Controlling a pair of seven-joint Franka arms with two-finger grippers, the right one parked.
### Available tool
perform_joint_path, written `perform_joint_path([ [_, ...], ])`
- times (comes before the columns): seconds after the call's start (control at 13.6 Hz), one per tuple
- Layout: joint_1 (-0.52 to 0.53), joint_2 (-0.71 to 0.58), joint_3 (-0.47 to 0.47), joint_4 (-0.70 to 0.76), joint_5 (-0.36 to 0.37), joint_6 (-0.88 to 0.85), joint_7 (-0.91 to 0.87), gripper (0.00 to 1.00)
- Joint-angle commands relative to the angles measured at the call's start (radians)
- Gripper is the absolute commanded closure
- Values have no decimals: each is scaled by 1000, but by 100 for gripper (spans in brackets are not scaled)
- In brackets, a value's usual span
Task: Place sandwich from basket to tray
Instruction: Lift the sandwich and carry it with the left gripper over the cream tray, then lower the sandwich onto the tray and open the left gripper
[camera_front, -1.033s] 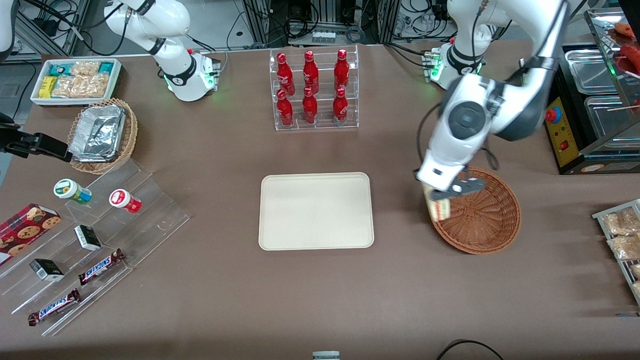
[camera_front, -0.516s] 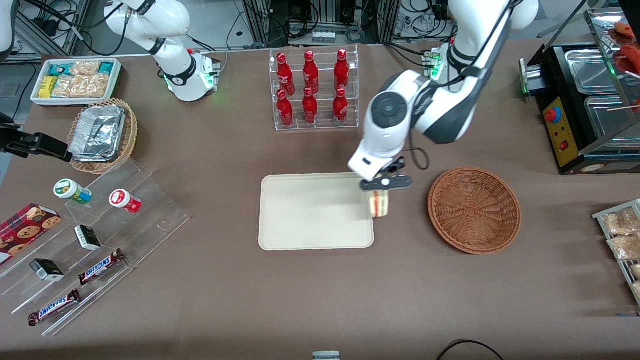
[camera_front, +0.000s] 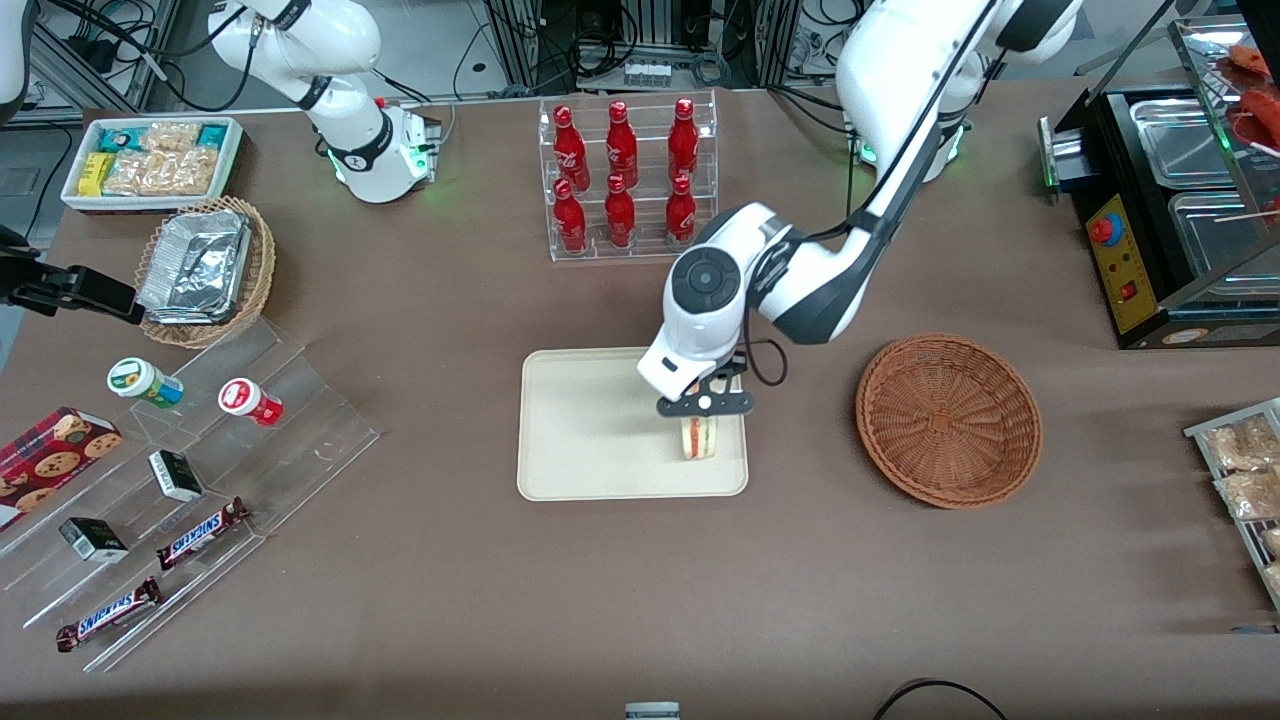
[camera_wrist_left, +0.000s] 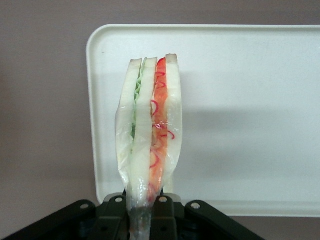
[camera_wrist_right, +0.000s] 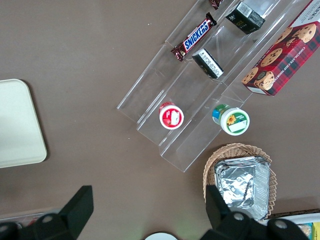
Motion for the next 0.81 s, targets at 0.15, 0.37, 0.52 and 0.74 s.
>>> perform_joint_path([
  [0.15, -21, 74, 12, 43, 1, 85, -7, 100],
  [0.37, -22, 99, 12, 43, 4, 122, 2, 100],
  [0.52, -32, 106, 12, 43, 6, 124, 2, 100],
  [0.74, -38, 119, 12, 43, 7, 124, 6, 65],
])
